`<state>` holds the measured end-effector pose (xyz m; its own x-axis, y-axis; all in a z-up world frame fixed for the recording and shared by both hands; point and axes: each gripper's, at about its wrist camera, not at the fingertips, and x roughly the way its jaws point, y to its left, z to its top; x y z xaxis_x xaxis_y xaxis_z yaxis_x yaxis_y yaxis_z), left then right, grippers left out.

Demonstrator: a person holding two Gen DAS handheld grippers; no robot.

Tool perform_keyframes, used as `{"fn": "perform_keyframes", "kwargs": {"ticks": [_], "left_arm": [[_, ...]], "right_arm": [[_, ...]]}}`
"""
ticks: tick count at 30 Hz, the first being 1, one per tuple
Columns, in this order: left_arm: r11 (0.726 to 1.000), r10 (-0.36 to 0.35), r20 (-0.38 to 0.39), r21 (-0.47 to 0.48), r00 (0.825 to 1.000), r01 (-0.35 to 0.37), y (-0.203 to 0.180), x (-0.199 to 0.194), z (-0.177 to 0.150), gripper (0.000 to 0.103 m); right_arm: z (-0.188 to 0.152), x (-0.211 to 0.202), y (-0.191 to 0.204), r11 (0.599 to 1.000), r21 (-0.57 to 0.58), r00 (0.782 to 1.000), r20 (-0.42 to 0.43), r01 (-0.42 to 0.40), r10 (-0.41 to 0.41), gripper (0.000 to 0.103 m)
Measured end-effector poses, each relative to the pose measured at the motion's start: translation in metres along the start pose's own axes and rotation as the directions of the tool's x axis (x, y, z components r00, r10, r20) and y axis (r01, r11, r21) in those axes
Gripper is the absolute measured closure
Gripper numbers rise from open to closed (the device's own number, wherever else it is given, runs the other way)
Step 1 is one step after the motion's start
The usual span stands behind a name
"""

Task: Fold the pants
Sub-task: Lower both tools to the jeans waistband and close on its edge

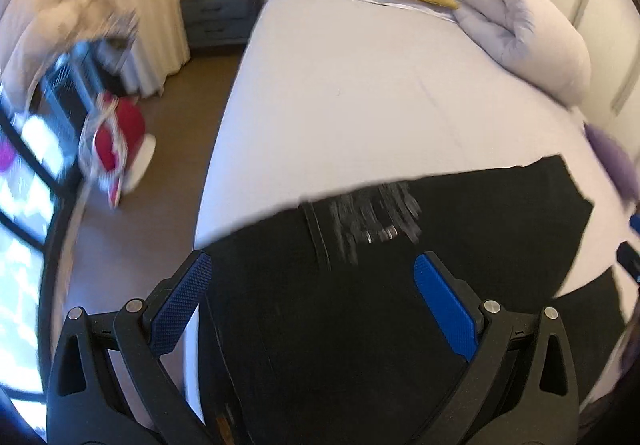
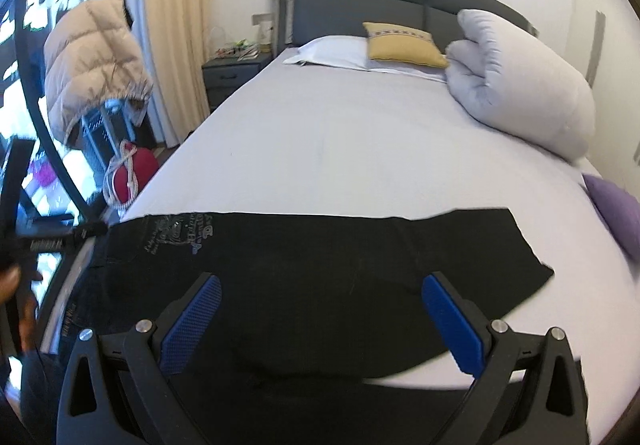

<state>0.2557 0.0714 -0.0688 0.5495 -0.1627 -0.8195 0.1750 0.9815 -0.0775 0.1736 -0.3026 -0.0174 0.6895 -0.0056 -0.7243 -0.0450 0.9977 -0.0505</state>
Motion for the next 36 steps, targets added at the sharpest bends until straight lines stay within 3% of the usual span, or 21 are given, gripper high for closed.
{"fn": "perform_keyframes", "kwargs": {"ticks": [3,6,10,12,15,16,19,21,23,26,28,29,32,36], "left_arm": [[0.989,-0.072,-0.046,0.127,0.996,0.078,0.002,0.039,0.026,0.0],[0.957,-0.171,-0.149,0.209,0.974,0.2,0.006,0.077,0.045,0.0],[0.909,-0.232,-0.264,0.284,0.936,0.306,0.006,0.114,0.062,0.003],[0.881,-0.285,-0.333,0.279,0.899,0.383,0.008,0.129,0.067,0.003],[0.865,-0.286,-0.419,0.275,0.862,0.42,0.011,0.149,0.067,0.008],[0.856,-0.281,-0.461,0.276,0.842,0.437,0.01,0.158,0.064,0.014],[0.84,-0.244,-0.487,0.326,0.839,0.433,0.01,0.171,0.066,0.022],[0.844,-0.248,-0.498,0.31,0.831,0.437,0.014,0.172,0.07,0.04],[0.852,-0.252,-0.503,0.289,0.826,0.436,0.02,0.173,0.075,0.076],[0.85,-0.223,-0.491,0.325,0.842,0.415,0.019,0.163,0.071,0.09],[0.847,-0.195,-0.451,0.37,0.871,0.381,0.013,0.146,0.066,0.093],[0.847,-0.185,-0.413,0.394,0.892,0.358,0.01,0.134,0.064,0.094],[0.854,-0.192,-0.314,0.413,0.93,0.315,0.008,0.102,0.057,0.095],[0.848,-0.193,-0.206,0.457,0.959,0.268,0.0,0.062,0.046,0.095]], "right_arm": [[0.004,0.024,0.001,0.997,-0.075,0.999,-0.042,-0.037,0.033,0.015],[0.004,0.041,-0.001,0.988,-0.123,0.994,-0.079,-0.09,0.081,0.015],[0.004,0.058,-0.004,0.976,-0.155,0.984,-0.118,-0.151,0.134,0.015],[0.003,0.066,-0.004,0.97,-0.164,0.978,-0.136,-0.18,0.158,0.016],[0.003,0.076,-0.001,0.964,-0.175,0.972,-0.155,-0.202,0.175,0.019],[0.004,0.08,0.001,0.961,-0.18,0.97,-0.162,-0.209,0.181,0.02],[0.008,0.09,0.006,0.954,-0.192,0.964,-0.18,-0.232,0.198,0.023],[0.012,0.095,0.009,0.947,-0.21,0.962,-0.183,-0.242,0.205,0.026],[0.017,0.1,0.013,0.94,-0.221,0.957,-0.191,-0.26,0.22,0.03],[0.03,0.108,0.023,0.921,-0.243,0.945,-0.195,-0.305,0.262,0.032],[0.038,0.113,0.029,0.907,-0.263,0.938,-0.201,-0.328,0.281,0.033],[0.042,0.116,0.032,0.899,-0.275,0.934,-0.209,-0.34,0.289,0.033],[0.056,0.125,0.041,0.869,-0.32,0.92,-0.23,-0.378,0.316,0.034],[0.071,0.141,0.054,0.829,-0.395,0.913,-0.265,-0.396,0.31,0.037]]}}
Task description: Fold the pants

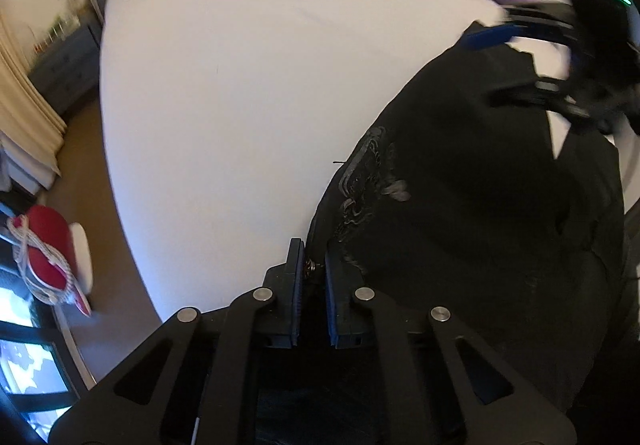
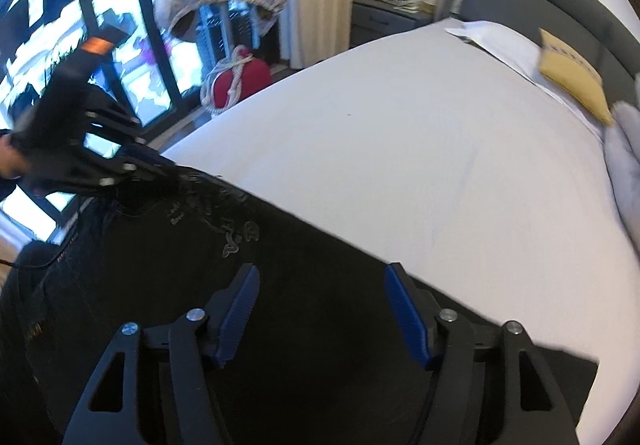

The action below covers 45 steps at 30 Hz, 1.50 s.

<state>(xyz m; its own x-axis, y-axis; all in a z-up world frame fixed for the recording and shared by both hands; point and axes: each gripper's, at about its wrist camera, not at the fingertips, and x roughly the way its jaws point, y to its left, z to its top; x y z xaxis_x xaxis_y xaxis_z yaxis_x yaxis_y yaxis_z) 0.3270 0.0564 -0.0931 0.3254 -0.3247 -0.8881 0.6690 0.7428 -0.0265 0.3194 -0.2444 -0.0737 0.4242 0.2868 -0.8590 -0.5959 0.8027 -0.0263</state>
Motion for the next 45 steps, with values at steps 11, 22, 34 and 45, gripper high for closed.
{"fn": "perform_keyframes", "kwargs": {"ticks": [11,22,34,45], "left_arm": [[0.999,0.024,0.087,0.02,0.996,-0.026,-0.018,-0.05,-0.03,0.095],[1.0,0.0,0.099,0.003,0.995,-0.001,-0.029,-0.043,-0.033,0.095],[1.0,-0.005,0.125,-0.027,0.992,0.008,-0.047,-0.062,-0.049,0.095],[0.998,-0.067,0.093,0.005,0.993,0.067,-0.11,-0.086,-0.102,0.095]], "right_arm": [[0.028,0.041,0.011,0.983,-0.176,0.991,-0.134,-0.047,0.024,0.045],[0.03,0.055,0.016,0.981,-0.155,0.971,-0.229,-0.113,0.076,0.094],[0.002,0.011,0.05,0.982,0.104,0.982,-0.09,-0.158,0.167,0.098],[-0.067,-0.036,0.111,0.965,0.072,0.962,-0.085,-0.254,0.259,0.098]]}}
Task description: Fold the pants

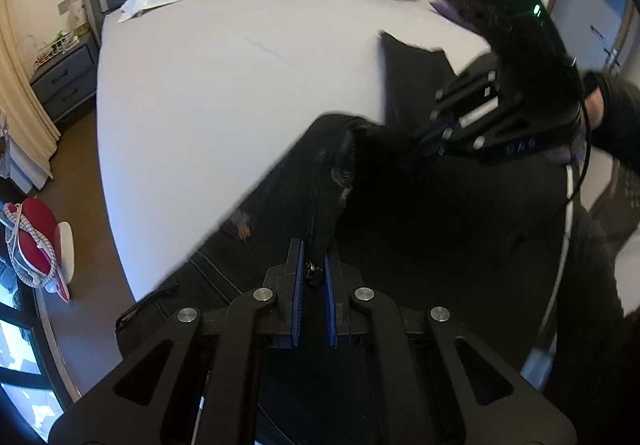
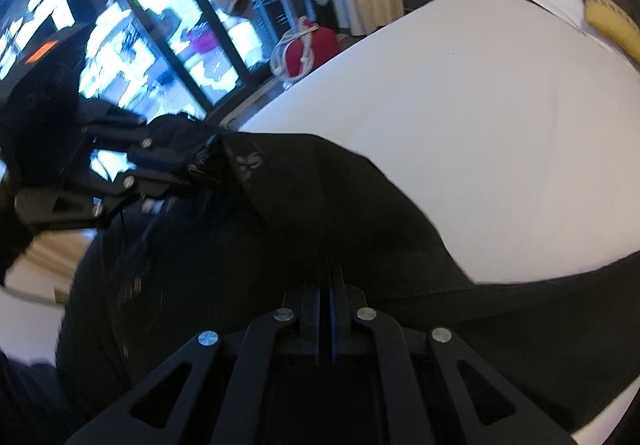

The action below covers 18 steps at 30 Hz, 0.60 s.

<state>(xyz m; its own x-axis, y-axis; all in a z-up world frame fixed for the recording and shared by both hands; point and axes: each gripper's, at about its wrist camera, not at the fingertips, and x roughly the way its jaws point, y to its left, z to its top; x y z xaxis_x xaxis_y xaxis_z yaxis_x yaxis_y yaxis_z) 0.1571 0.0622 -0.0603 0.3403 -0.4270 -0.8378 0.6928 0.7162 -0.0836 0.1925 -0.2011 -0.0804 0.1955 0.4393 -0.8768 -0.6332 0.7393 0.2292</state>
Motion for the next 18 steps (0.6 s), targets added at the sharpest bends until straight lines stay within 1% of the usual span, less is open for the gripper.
{"fn": "perform_keyframes", "kwargs": {"ticks": [3,5,9,11,14,15,16,18], "left_arm": [[0.999,-0.02,-0.026,0.046,0.999,0.021,-0.025,-0.003,-0.021,0.095],[0.997,-0.025,-0.058,0.075,0.998,0.029,-0.042,-0.002,-0.037,0.095],[0.992,-0.044,-0.113,0.109,0.993,0.056,-0.074,0.003,-0.069,0.095],[0.991,-0.052,-0.127,0.12,0.991,0.067,-0.087,0.002,-0.077,0.095],[0.986,-0.035,-0.145,0.157,0.989,0.058,-0.103,0.0,-0.085,0.095],[0.985,-0.035,-0.15,0.164,0.988,0.059,-0.108,-0.001,-0.087,0.095],[0.983,-0.04,-0.155,0.17,0.987,0.066,-0.112,-0.003,-0.089,0.095],[0.979,-0.042,-0.161,0.189,0.986,0.072,-0.122,-0.005,-0.092,0.095]], "right_arm": [[-0.025,-0.008,0.025,0.993,-0.102,0.997,-0.04,0.059,-0.063,0.098],[-0.041,-0.013,0.035,0.986,-0.151,0.994,-0.065,0.076,-0.087,0.098],[-0.076,-0.01,0.063,0.966,-0.235,0.985,-0.113,0.103,-0.132,0.098],[-0.093,-0.005,0.08,0.94,-0.312,0.973,-0.136,0.138,-0.188,0.098],[-0.112,0.0,0.105,0.903,-0.392,0.957,-0.147,0.177,-0.251,0.098],[-0.117,0.002,0.113,0.886,-0.422,0.95,-0.146,0.193,-0.276,0.098],[-0.125,0.004,0.124,0.86,-0.462,0.941,-0.14,0.214,-0.31,0.098],[-0.135,0.008,0.14,0.827,-0.509,0.928,-0.129,0.24,-0.349,0.098]]}}
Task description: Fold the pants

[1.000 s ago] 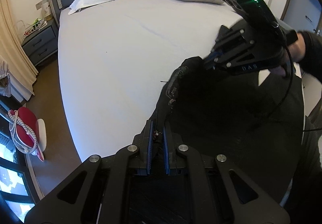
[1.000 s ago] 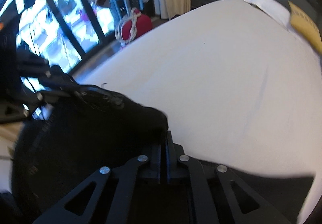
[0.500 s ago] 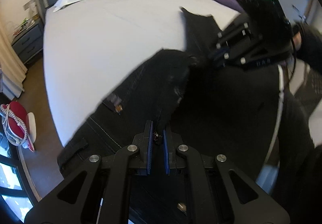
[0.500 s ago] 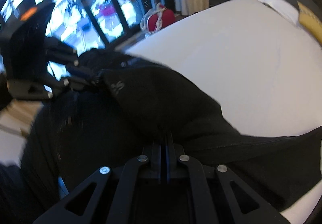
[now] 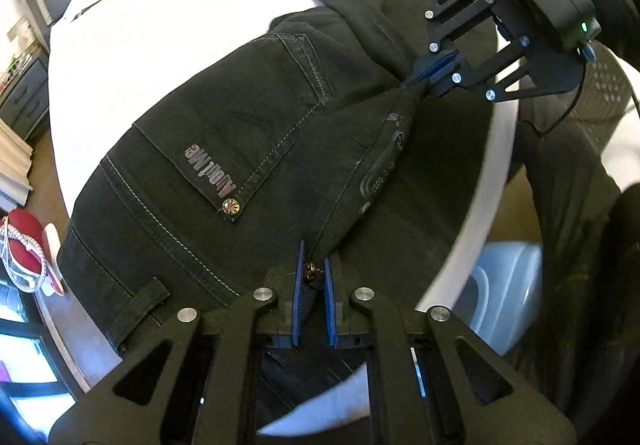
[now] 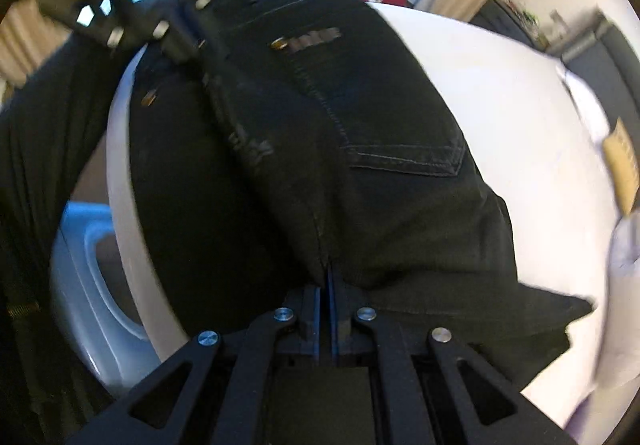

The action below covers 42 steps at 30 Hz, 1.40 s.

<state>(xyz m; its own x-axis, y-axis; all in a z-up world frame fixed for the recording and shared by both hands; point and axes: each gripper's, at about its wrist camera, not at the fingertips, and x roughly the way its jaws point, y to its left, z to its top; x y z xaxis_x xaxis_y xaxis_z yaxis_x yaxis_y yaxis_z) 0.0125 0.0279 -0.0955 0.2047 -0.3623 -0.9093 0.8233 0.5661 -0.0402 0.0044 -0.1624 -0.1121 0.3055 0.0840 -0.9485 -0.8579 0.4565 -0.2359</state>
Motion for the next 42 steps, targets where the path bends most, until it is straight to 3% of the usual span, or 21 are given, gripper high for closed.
{"fn": "perform_keyframes", "kwargs": {"ticks": [14,20,26,31,35,37,39,42], "left_arm": [[0.998,-0.039,-0.022,0.042,0.999,0.04,-0.014,-0.011,-0.008,0.095],[0.997,-0.019,-0.033,0.071,0.999,0.022,-0.009,-0.011,-0.006,0.095],[0.999,-0.042,-0.027,0.016,0.999,0.042,-0.007,-0.006,-0.007,0.091],[0.996,-0.087,-0.046,-0.031,0.995,0.086,0.005,-0.031,-0.008,0.086],[0.996,-0.07,0.032,-0.055,0.997,0.072,0.007,-0.057,0.004,0.086],[0.992,-0.095,0.087,-0.079,0.992,0.102,0.006,-0.064,0.018,0.086],[0.981,-0.158,0.144,-0.09,0.977,0.172,0.001,-0.063,0.035,0.086],[0.983,-0.154,0.147,-0.082,0.977,0.167,-0.007,-0.044,0.054,0.086]], "right_arm": [[-0.007,-0.013,0.056,0.994,-0.045,0.995,-0.007,0.103,-0.103,0.098],[-0.01,-0.015,0.057,0.992,-0.034,0.993,-0.012,0.121,-0.121,0.098],[-0.016,-0.001,0.072,0.986,-0.04,0.987,-0.027,0.16,-0.162,0.097],[-0.018,0.002,0.071,0.987,0.012,0.987,-0.018,0.159,-0.159,0.095],[-0.018,0.005,0.071,0.984,0.038,0.985,-0.017,0.172,-0.171,0.095],[-0.018,0.005,0.073,0.982,0.048,0.984,-0.015,0.18,-0.18,0.095],[-0.019,0.004,0.074,0.981,0.061,0.982,-0.011,0.187,-0.186,0.095],[-0.02,0.003,0.074,0.978,0.089,0.982,-0.003,0.19,-0.191,0.094]]}}
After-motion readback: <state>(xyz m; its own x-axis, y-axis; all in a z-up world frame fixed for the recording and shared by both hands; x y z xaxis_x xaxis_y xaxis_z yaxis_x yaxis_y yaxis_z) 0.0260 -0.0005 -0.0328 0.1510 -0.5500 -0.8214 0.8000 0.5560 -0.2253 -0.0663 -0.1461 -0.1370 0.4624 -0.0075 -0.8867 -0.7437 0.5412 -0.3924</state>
